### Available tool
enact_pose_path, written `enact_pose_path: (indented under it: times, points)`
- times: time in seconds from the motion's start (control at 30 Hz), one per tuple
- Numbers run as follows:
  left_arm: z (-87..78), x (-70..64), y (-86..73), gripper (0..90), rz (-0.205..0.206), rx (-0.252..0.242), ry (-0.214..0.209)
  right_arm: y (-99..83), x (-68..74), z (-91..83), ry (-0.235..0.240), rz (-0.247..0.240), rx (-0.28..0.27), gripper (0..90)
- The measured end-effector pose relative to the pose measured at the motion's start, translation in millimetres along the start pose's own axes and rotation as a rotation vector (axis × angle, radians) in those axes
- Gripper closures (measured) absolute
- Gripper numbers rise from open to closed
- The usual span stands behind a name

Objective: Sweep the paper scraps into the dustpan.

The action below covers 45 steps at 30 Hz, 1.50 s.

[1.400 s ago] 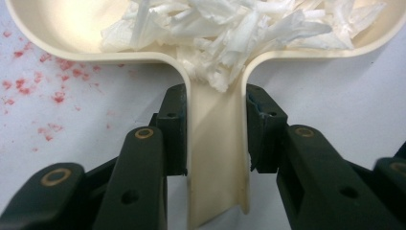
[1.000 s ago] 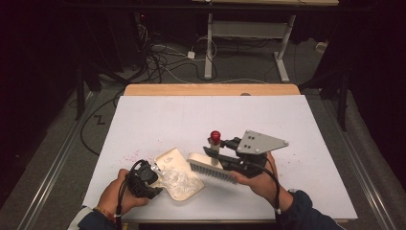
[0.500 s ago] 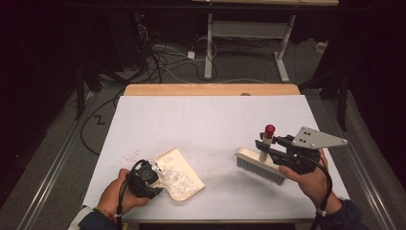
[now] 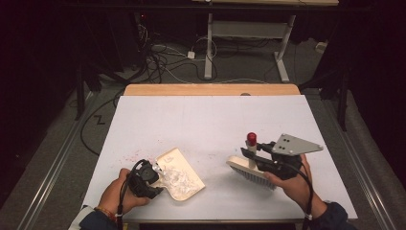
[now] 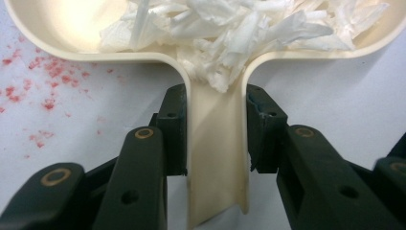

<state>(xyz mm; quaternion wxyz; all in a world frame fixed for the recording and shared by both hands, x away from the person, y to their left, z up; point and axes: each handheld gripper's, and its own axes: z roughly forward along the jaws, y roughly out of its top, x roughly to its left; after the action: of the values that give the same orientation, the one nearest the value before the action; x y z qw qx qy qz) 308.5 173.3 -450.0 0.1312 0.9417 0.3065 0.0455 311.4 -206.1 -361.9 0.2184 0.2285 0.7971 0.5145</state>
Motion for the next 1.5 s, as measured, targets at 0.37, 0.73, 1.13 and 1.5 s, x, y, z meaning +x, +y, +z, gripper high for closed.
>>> enact_pose_path:
  times: [0.37, 0.73, 1.13, 1.5]
  points:
    - [0.2, -0.7, -0.2, 63.3, 0.001, -0.003, 0.004, 29.3, 44.2, 60.1, 0.111, -0.056, -0.064, 69.7]
    - [-0.4, -0.8, -1.0, 63.3, 0.001, -0.009, 0.003, 44.5, 26.6, 36.5, 0.051, -0.005, -0.149, 69.7]
    - [-0.1, -1.2, 1.1, 63.3, -0.001, -0.003, 0.004, 19.0, 48.8, 52.0, 0.047, -0.034, -0.045, 69.5]
    - [-0.4, -0.5, -0.2, 63.3, -0.004, -0.011, 0.0, 34.2, 73.0, 62.1, 0.136, -0.045, -0.097, 69.7]
